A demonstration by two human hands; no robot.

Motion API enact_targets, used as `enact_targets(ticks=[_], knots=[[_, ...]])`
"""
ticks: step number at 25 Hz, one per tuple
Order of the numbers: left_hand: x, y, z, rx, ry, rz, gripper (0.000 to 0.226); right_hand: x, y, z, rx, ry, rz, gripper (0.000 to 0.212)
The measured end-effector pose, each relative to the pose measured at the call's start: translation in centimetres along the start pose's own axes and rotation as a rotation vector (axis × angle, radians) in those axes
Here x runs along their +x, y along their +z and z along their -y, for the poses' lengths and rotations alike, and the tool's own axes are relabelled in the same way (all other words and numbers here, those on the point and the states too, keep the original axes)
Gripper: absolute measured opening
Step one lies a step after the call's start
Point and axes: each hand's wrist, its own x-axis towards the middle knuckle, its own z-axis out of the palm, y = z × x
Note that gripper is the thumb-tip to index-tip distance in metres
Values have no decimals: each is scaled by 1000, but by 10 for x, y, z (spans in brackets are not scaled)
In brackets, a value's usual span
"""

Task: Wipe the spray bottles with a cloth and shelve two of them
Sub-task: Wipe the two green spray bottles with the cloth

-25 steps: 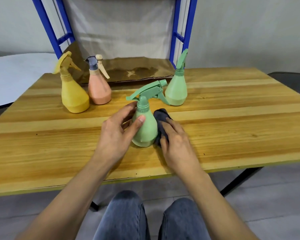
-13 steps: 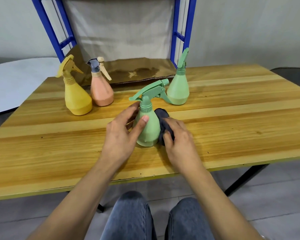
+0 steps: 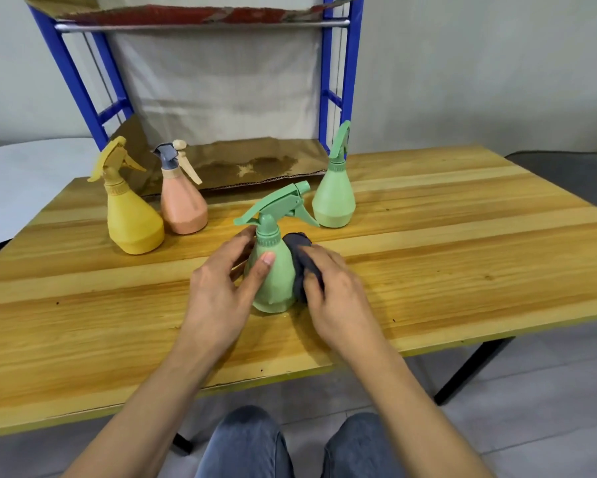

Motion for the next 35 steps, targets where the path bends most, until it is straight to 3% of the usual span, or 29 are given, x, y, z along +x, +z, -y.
enact_targets(ticks=[4, 9, 16, 20, 26, 30, 35], knots=[[1, -3, 6, 33, 37, 11, 55, 8, 1, 23, 77, -86, -42, 40], [-1, 0, 4, 54, -32, 2, 66, -12, 13, -16, -69, 13, 9, 45], [0, 6, -5, 71, -115, -252, 42, -14, 14, -13, -11, 30, -67, 43], [5, 1, -13, 12, -185, -178, 45, -12, 10, -13, 33, 54, -92, 41], [5, -28, 3, -2, -79, 68, 38, 6, -2, 20, 128, 111, -216, 37], [4, -25, 7, -43, -26, 52, 39, 23, 6, 69, 125, -7, -113, 39], [3, -21, 11, -20, -6, 20, 41, 11, 24, 55, 80, 47, -72, 40]])
